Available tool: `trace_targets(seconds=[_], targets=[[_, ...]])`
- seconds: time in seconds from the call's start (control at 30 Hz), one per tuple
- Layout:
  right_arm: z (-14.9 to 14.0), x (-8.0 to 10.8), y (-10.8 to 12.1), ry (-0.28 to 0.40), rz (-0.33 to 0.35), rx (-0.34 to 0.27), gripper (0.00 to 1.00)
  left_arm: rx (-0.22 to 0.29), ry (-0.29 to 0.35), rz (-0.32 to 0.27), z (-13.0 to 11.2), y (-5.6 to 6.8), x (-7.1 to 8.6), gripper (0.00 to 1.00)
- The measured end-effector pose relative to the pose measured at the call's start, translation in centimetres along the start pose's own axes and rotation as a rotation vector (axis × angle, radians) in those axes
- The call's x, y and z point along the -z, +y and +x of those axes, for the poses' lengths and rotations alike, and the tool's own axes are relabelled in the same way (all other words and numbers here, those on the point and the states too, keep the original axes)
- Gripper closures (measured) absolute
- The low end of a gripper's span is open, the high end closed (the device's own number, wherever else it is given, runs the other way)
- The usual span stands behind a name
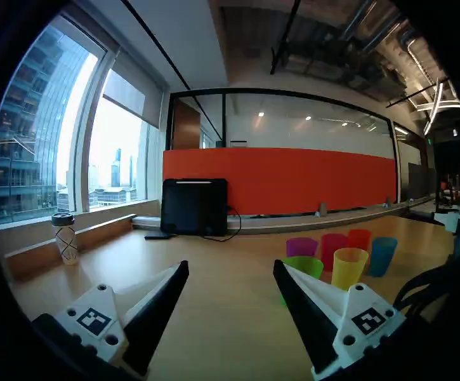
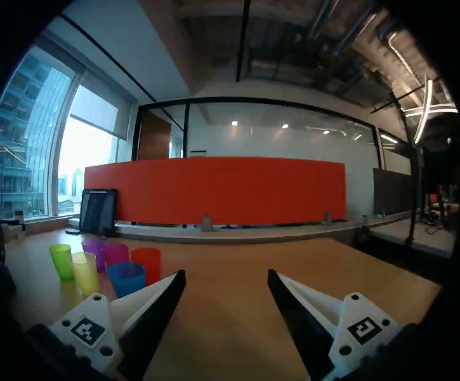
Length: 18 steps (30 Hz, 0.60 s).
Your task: Pour water
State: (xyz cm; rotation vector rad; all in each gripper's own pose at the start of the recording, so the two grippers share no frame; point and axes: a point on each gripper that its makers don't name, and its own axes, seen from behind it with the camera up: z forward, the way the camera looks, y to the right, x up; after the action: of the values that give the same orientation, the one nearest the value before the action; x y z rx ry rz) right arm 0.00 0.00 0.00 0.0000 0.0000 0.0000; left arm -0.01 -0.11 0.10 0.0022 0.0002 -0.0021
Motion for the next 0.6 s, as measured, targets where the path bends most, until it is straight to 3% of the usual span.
trace_targets(seconds=[0.3, 0.6], targets=[[0.1, -0.2, 0.2, -0.016, -0.005, 0.004, 0.0, 0.027, -0.023, 0.011, 0.1, -0.5, -0.5, 0.01], [3.5, -1.4, 0.0, -0.043, 0.028, -0.019, 0.0, 0.068, -0.027, -0.004, 4.2, -1.0, -1.4, 0.01]])
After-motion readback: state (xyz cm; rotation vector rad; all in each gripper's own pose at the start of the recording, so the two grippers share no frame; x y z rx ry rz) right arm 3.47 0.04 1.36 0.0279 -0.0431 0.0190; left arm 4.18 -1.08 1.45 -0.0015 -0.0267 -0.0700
